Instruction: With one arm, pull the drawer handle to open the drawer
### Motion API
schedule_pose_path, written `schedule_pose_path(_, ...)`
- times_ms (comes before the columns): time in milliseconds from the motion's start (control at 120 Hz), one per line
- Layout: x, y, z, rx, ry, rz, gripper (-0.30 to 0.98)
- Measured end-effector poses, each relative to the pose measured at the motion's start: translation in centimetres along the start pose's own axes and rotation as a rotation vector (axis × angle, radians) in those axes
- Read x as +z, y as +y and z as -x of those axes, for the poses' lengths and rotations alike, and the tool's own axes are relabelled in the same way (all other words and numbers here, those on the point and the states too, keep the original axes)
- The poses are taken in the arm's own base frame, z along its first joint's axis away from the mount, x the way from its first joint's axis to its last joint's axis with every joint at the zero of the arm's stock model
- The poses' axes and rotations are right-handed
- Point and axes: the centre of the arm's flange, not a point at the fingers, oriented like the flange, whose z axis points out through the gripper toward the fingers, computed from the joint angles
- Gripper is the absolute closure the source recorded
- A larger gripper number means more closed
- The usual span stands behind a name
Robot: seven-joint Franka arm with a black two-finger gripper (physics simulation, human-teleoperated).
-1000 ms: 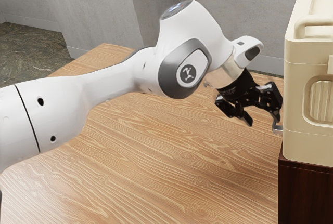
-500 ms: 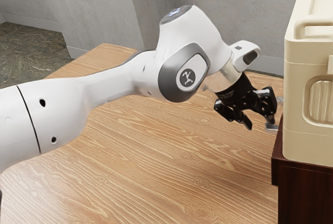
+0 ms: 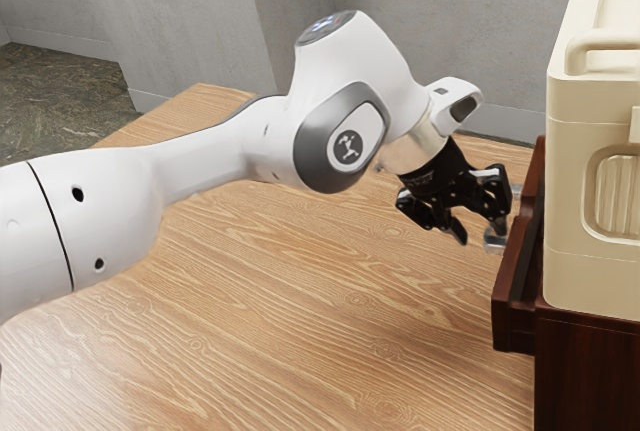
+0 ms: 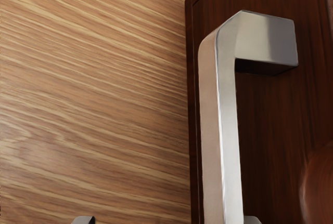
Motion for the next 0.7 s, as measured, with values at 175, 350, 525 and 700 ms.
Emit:
schedule_pose_path(175,-0.7,-0.6,0.5,-0.005,0.002,-0.009,0.37)
schedule_pose_path(350,-1.0,-0.8,0.6,-0.004,0.006,-0.017,0.37)
schedule_pose_path(525,-1.2,-2.1,-0.1,-0.019,0.015,-0.028,0.37)
schedule_pose_path(700,-1.2,-2.9,-0.4,-0.030,0.015,-0.035,0.37)
